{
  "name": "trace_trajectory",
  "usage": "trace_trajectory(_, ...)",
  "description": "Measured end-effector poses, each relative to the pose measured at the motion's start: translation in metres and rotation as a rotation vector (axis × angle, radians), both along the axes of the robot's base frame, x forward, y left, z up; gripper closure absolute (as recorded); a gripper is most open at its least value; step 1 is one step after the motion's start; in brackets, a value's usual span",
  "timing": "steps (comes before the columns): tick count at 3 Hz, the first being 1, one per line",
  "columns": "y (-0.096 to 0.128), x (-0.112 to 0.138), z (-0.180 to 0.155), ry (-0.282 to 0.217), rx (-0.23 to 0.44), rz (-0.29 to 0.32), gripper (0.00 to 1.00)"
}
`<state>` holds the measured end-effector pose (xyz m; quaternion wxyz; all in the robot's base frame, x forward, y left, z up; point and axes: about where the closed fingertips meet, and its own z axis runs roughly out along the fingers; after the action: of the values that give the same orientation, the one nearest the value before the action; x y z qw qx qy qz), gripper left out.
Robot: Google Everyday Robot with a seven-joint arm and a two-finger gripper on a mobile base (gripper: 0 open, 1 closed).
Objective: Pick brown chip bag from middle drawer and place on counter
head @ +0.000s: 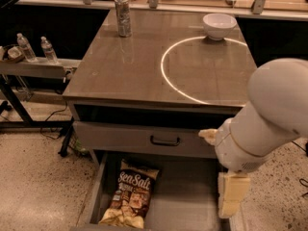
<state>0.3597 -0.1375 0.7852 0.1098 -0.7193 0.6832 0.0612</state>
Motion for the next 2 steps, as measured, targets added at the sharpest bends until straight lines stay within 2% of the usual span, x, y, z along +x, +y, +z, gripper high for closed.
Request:
trace_trajectory(1,0.022,0.0,-0.019,-0.034,-0.05,0.236,0.0)
trace_trajectory(2,0.042,0.001,-0.033,-0.101,-0.09,0.473,0.0)
